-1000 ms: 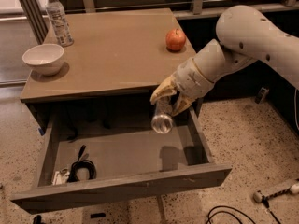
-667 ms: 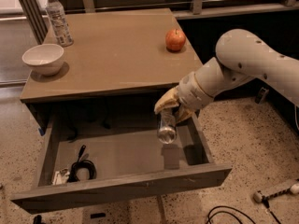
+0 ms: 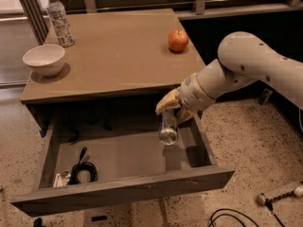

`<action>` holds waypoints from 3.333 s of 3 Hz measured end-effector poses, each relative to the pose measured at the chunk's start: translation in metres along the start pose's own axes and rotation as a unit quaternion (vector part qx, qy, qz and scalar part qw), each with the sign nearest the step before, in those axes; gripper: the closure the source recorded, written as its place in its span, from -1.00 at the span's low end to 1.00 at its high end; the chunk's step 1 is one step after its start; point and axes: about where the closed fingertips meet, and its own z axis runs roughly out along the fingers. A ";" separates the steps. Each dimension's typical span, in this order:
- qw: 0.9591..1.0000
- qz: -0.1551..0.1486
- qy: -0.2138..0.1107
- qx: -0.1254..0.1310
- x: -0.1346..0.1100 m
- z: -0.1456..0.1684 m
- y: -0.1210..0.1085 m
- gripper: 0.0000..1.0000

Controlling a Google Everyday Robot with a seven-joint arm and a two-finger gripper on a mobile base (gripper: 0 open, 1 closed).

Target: Place redbull can into top drawer

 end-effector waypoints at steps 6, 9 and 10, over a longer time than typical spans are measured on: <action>0.995 -0.099 -0.003 -0.008 0.037 0.132 0.060 1.00; 0.994 -0.104 -0.003 -0.029 0.033 0.152 0.069 0.65; 0.994 -0.104 -0.003 -0.029 0.033 0.152 0.069 0.18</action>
Offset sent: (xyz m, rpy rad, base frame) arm 0.0299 0.0089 -0.0875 -0.0241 -0.1392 0.1580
